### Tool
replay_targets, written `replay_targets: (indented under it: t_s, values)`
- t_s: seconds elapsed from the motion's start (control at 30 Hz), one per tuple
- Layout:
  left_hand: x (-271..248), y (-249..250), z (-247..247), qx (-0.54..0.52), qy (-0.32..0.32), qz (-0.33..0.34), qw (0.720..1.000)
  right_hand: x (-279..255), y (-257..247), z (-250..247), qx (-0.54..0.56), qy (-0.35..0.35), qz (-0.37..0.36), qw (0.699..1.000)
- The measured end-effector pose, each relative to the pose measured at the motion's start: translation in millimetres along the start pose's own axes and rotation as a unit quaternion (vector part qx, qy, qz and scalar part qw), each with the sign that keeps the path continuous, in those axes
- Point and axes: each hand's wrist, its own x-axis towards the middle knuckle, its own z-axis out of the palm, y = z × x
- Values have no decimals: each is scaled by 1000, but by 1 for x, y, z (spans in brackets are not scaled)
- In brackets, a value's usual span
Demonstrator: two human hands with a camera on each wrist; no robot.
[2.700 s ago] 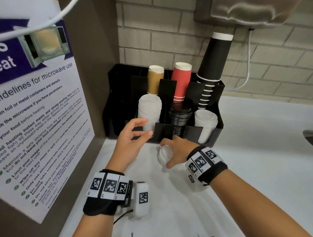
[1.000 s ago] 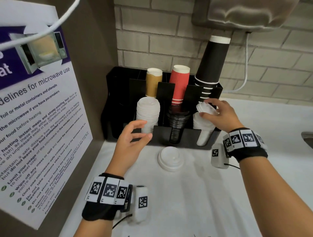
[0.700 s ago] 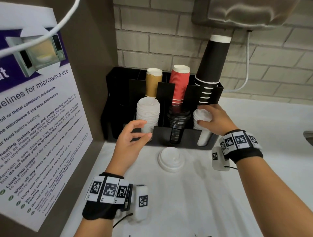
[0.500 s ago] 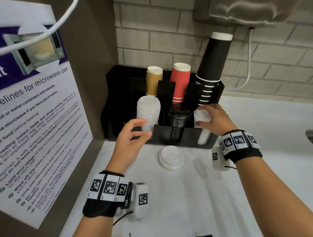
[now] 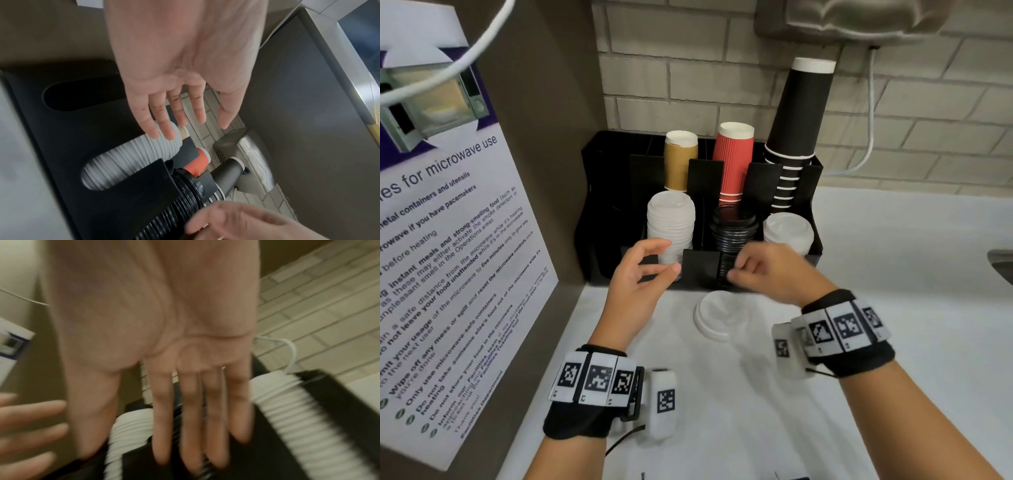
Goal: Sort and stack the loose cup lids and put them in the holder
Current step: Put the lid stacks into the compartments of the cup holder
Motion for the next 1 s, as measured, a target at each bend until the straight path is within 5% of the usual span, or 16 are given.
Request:
replay_targets:
  t_s: [0.07,0.13,0.6,0.77,0.9,1.0]
  values:
    - [0,1,2,2,-5,0,1000,-4,-13,18,-70,-173,32,982]
    - [-1,2,4,4,-9,-1,1000,-5,-19,35,-131,-246,66,958]
    - [1,-2,0,-1,-10,3,1000,12,-28,60,-185,-313,115,924]
    - [0,2,-1,-6,-51,-11,999,1,-18,28,60,-203,40,976]
    - [-8,3,4,-23,-185,-41,982,-19,-28,14,320,-131,-5,938]
    - [-14,5,13,-55,-198,-36,978,-29,-34,17,396,-119,-28,910]
